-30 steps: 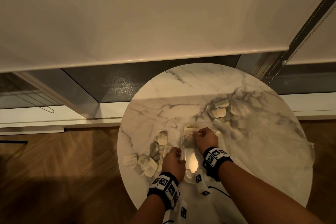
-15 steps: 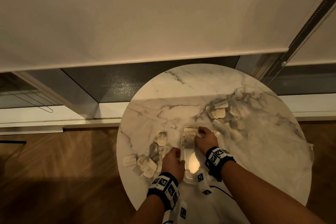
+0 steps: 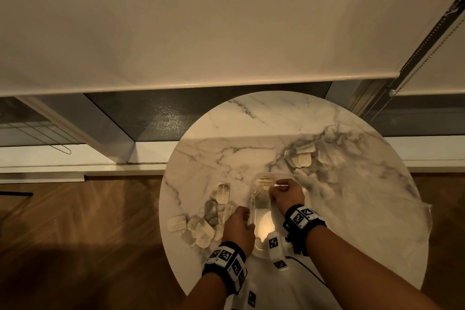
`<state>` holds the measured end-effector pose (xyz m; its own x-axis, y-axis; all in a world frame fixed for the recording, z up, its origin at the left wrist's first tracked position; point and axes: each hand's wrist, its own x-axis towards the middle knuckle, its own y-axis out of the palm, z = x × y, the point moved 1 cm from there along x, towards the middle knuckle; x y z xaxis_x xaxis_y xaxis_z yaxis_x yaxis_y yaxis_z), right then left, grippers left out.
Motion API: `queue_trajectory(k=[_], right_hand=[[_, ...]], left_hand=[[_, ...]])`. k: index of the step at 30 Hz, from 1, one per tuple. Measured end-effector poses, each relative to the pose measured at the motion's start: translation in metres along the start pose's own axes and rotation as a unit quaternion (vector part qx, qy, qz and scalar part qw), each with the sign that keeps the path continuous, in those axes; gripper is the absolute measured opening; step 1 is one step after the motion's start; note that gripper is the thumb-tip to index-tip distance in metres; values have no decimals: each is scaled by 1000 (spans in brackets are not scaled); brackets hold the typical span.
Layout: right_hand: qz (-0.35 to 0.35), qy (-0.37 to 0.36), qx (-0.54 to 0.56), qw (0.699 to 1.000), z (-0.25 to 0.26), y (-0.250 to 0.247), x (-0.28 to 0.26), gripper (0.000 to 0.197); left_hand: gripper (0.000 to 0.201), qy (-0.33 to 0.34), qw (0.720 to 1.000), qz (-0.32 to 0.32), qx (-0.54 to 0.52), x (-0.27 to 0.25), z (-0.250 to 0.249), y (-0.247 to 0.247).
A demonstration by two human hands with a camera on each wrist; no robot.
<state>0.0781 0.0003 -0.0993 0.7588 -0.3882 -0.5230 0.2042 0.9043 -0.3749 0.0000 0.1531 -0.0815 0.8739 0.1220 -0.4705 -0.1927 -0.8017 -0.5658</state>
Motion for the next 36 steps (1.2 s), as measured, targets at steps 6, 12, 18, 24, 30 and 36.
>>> queue_trajectory(k=[6, 12, 18, 24, 30, 36], right_hand=[[-14, 5, 4, 1000, 0, -1, -5, 23], [70, 3, -91, 993, -6, 3, -9, 30], [33, 23, -115, 993, -4, 0, -6, 9], [17, 19, -104, 994, -11, -5, -7, 13], [33, 14, -88, 995, -8, -2, -7, 14], [26, 6, -64, 998, -2, -6, -9, 19]], left_hand=[[34, -2, 1000, -2, -4, 0, 1, 0], [36, -1, 1000, -4, 1, 1, 0, 0], [35, -1, 1000, 0, -3, 1, 1, 1], [33, -1, 1000, -2, -2, 1, 2, 2], [34, -4, 1000, -1, -3, 1, 2, 3], [33, -5, 1000, 0, -6, 0, 2, 2]])
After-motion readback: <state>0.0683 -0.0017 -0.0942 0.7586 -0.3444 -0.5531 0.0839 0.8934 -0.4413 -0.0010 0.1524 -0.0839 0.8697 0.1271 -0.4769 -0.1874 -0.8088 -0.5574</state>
